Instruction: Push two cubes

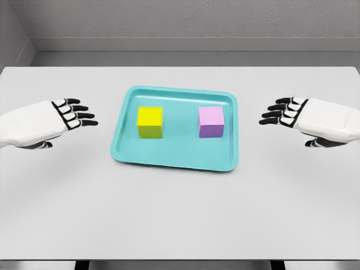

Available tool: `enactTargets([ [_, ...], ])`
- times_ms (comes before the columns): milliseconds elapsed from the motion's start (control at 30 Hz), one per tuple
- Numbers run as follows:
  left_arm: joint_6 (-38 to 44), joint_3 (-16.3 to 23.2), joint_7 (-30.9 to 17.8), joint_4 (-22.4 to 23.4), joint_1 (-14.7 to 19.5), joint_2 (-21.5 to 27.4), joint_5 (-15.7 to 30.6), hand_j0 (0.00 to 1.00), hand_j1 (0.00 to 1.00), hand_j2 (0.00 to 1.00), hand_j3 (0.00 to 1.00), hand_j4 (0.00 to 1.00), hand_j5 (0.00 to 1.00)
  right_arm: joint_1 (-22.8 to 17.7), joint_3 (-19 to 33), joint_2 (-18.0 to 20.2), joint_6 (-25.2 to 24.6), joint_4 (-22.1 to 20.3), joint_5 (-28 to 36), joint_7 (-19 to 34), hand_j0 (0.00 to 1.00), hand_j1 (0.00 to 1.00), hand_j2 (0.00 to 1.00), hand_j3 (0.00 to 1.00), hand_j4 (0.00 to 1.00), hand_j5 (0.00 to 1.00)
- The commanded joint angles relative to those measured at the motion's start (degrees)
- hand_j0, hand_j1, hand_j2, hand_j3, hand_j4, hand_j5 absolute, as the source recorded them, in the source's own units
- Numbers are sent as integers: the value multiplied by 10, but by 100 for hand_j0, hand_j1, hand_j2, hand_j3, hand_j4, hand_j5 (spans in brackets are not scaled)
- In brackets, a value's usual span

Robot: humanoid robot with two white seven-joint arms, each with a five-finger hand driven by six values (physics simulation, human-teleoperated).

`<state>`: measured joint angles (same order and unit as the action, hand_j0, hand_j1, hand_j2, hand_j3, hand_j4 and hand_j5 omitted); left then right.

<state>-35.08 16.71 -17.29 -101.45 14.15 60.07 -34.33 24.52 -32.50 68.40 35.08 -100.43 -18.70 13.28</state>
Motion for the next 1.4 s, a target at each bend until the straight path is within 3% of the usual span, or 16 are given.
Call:
enactTargets([
  [0, 1, 1, 0, 1, 0, -5, -21, 95, 95, 95, 95, 95, 95, 0, -10, 5, -1, -2, 1, 0, 100, 100, 100, 100, 100, 100],
  [67, 1, 1, -1, 3, 4, -10, -43, 79, 79, 79, 79, 79, 79, 0, -12, 3, -1, -3, 9, -6, 100, 100, 100, 100, 100, 100],
  [167, 1, 1, -1, 30, 8, -22, -53, 78, 78, 78, 78, 78, 78, 18, -15, -7, -1, -5, 23, -8, 100, 100, 100, 100, 100, 100],
  [200, 1, 1, -1, 41, 10, -27, -54, 78, 78, 78, 78, 78, 78, 38, -11, -6, -1, -3, 16, 17, 100, 100, 100, 100, 100, 100],
  [267, 1, 1, -2, 49, 14, -35, -57, 78, 78, 78, 78, 78, 78, 62, -11, -23, -1, 11, -8, 171, 99, 99, 99, 99, 99, 99],
  [300, 1, 1, -8, 57, 18, -44, -65, 78, 78, 78, 78, 78, 78, 69, -8, -53, -1, 30, -19, 217, 99, 99, 99, 99, 99, 99],
  [333, 1, 5, -10, 73, 28, -57, -72, 79, 79, 79, 79, 79, 79, 77, -7, -80, -1, 49, -31, 217, 97, 97, 97, 97, 97, 97],
  [467, 1, 35, -26, 115, 68, -87, -83, 79, 79, 79, 79, 79, 79, 85, -7, -104, -1, 75, -57, 217, 83, 83, 83, 83, 83, 83],
  [533, 1, 55, -27, 124, 83, -91, -83, 79, 79, 79, 79, 79, 79, 86, -6, -163, -1, 117, -97, 217, 83, 83, 83, 83, 83, 83],
  [600, 1, 70, -31, 137, 96, -95, -83, 79, 79, 79, 79, 79, 79, 90, -6, -171, -1, 122, -102, 217, 81, 81, 81, 81, 81, 81],
  [667, 1, 74, -34, 150, 105, -102, -83, 79, 79, 79, 79, 79, 79, 101, -7, -201, -1, 153, -117, 217, 80, 80, 80, 80, 80, 80],
  [767, 1, 76, -34, 174, 119, -114, -84, 79, 79, 79, 79, 79, 79, 110, -8, -223, -1, 159, -122, 217, 79, 79, 79, 79, 79, 79],
  [867, 1, 98, -34, 186, 143, -117, -83, 79, 79, 79, 79, 79, 79, 112, -9, -244, -1, 190, -131, 217, 79, 79, 79, 79, 79, 79],
  [967, 1, 109, -34, 204, 157, -126, -83, 79, 79, 79, 79, 79, 79, 120, -9, -247, -1, 190, -134, 217, 76, 76, 76, 76, 76, 76],
  [1367, 1, 153, -43, 226, 203, -161, -86, 80, 80, 80, 80, 80, 80, 136, -15, -297, -1, 226, -163, 217, 76, 76, 76, 76, 76, 76],
])
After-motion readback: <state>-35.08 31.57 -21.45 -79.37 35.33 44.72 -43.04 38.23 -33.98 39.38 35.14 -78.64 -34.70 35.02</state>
